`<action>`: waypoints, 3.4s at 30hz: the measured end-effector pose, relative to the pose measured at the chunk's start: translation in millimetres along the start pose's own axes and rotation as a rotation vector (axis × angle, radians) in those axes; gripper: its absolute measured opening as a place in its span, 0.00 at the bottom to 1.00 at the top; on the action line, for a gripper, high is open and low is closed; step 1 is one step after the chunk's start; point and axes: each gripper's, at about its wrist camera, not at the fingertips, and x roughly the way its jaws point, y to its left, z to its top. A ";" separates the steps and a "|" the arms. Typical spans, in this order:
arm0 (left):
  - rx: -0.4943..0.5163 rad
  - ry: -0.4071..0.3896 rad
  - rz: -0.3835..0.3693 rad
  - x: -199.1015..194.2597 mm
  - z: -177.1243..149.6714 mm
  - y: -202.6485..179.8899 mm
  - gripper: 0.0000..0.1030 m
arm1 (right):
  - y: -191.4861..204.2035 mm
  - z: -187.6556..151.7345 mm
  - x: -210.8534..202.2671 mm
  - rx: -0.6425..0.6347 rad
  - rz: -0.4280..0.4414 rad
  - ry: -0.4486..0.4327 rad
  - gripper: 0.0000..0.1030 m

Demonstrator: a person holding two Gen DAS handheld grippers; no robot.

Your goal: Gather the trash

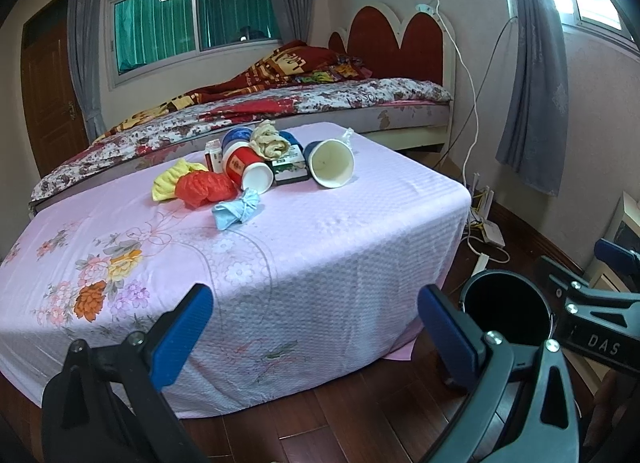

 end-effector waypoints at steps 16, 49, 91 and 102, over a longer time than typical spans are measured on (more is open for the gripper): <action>-0.003 0.003 -0.009 -0.1 1.6 -2.7 0.99 | 2.1 0.7 0.1 -0.002 0.001 0.002 1.00; -0.147 0.167 0.034 181.9 63.6 104.0 0.88 | 109.0 110.9 181.3 -0.206 0.303 0.040 0.98; -0.092 0.076 -0.164 136.2 80.9 58.0 0.38 | 63.7 118.6 140.7 -0.233 0.310 0.003 0.55; 0.030 0.047 -0.321 109.6 84.9 -24.4 0.38 | -32.3 90.5 104.8 -0.140 0.201 0.020 0.55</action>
